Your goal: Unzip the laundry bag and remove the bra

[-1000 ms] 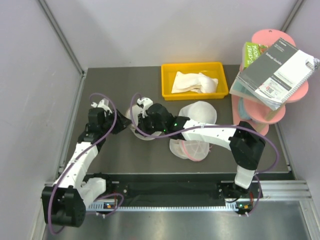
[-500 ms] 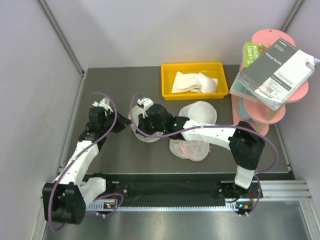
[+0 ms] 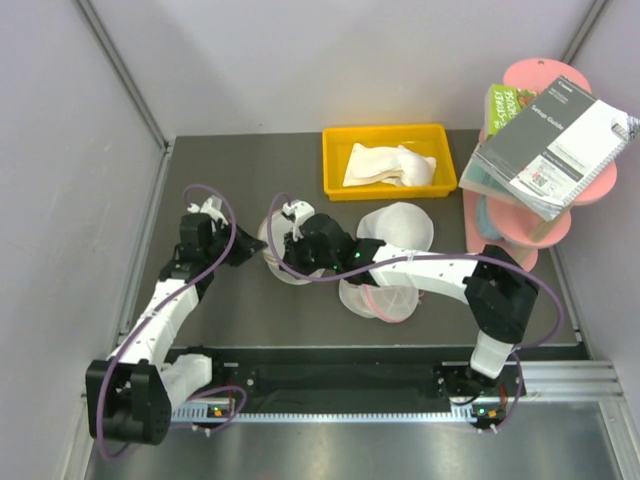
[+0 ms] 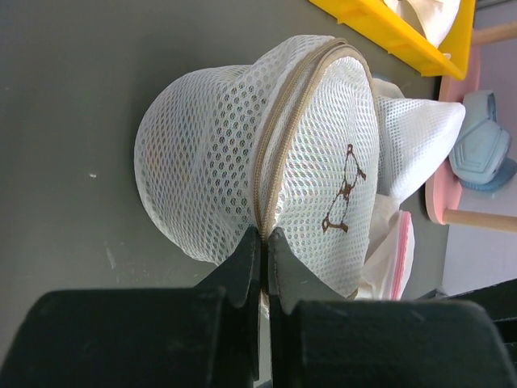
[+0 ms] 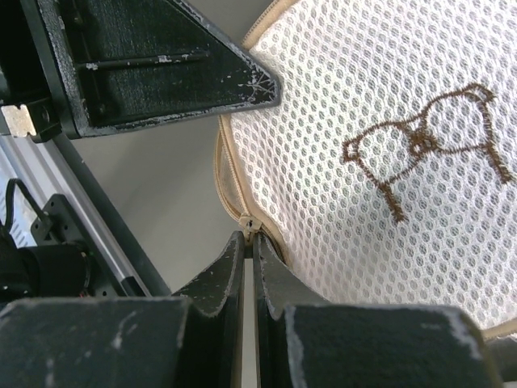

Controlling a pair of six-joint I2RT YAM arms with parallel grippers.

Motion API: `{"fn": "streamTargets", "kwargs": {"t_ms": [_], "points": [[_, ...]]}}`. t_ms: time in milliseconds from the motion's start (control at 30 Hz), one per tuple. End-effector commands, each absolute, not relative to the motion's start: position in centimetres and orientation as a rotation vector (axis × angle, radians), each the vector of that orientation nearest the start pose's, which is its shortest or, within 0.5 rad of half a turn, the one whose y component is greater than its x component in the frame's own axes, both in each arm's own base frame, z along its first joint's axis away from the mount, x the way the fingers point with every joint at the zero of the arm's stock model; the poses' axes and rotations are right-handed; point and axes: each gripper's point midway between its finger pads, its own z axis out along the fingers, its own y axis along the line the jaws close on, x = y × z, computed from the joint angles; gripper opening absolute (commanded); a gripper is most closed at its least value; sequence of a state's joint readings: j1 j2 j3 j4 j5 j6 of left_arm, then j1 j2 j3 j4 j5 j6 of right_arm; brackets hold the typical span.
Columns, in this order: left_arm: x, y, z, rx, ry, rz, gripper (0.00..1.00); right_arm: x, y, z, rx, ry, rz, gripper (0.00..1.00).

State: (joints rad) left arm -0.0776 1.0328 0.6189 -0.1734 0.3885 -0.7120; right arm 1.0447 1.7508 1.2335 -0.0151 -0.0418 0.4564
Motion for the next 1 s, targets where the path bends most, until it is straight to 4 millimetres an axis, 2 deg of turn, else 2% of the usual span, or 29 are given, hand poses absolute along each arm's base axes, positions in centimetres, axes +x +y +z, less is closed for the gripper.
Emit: {"fn": "streamTargets", "kwargs": {"t_ms": [0,333,567,967], "points": [[31.1,-10.6,16.0,-0.448,2.129,-0.800,0.00,23.5,43.7,16.9,-0.636,2.101,0.898,0.00],[31.2,-10.3,16.2,-0.445,2.127,-0.784,0.00,23.4,42.0,15.6,-0.628,2.138,0.863,0.00],[31.2,-10.2,16.2,-0.444,2.128,-0.777,0.00,24.4,40.3,15.3,-0.585,2.148,0.815,0.00],[31.3,-9.8,16.3,-0.442,2.132,-0.750,0.00,26.5,36.7,13.6,-0.521,2.198,0.736,0.00]]}}
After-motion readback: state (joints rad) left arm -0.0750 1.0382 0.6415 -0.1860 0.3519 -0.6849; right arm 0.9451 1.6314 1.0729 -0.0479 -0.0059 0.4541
